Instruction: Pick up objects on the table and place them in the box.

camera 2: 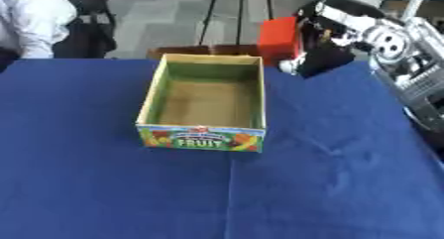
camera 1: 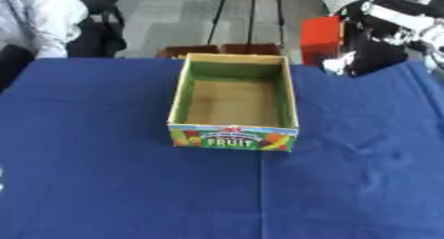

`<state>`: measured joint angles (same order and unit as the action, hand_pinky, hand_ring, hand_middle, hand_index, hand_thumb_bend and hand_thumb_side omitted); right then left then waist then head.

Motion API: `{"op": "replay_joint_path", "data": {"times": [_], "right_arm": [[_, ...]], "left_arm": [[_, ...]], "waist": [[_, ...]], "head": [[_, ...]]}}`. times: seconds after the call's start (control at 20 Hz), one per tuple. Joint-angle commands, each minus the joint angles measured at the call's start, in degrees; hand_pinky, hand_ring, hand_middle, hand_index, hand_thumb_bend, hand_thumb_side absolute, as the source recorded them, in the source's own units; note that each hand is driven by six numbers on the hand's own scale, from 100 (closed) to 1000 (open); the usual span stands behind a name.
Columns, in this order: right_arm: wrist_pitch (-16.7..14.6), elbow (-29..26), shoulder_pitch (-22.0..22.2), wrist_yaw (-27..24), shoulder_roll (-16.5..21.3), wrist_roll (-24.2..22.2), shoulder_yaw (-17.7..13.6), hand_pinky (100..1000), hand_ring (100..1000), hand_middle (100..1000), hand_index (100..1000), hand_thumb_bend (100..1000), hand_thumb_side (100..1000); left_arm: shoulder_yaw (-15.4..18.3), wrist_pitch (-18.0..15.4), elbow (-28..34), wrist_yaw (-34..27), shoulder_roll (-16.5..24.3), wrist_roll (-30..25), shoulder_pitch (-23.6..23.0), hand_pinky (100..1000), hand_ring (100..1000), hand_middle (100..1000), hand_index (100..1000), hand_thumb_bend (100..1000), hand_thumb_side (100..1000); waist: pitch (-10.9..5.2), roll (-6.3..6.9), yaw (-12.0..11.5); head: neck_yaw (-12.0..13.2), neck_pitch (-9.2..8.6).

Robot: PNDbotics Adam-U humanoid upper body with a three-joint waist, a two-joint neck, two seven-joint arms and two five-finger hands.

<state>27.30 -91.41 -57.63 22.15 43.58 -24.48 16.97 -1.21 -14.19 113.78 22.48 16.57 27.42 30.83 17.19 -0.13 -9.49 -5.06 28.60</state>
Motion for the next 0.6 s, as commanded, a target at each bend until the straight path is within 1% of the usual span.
{"op": "replay_joint_path", "data": {"times": [0.05,0.3,0.5,0.6], "right_arm": [[-0.37,2.88,-3.89,1.69,-2.16,1.5,-0.52,314,475,375,469,100,272],[-2.33,9.52,-8.42,4.55,-7.58,4.47,-0.21,317,477,374,469,100,259],[-5.63,16.87,-9.88,8.65,-11.26,7.95,0.1,319,480,377,471,100,259],[-7.14,21.05,-10.09,10.5,-13.13,9.55,-0.39,319,479,377,471,100,264]], "left_arm": [[-0.05,-0.02,0.81,-0.1,1.21,-0.19,1.13,823,902,872,973,100,965],[-0.2,-0.15,0.81,-0.38,1.01,-0.19,1.77,822,902,871,973,100,965],[-0.35,-0.22,0.81,-0.67,0.72,-0.24,2.28,821,901,871,973,100,965],[-0.42,-0.25,0.81,-0.84,0.55,-0.28,2.47,821,901,871,973,100,966]], "waist": [[0.08,-0.98,-0.45],[1.25,-1.5,-2.2],[2.09,-1.69,-3.63],[2.46,-1.66,-4.07]], "head": [[-0.64,-1.25],[-1.54,-2.58],[-1.99,-3.27],[-2.19,-3.49]]}}
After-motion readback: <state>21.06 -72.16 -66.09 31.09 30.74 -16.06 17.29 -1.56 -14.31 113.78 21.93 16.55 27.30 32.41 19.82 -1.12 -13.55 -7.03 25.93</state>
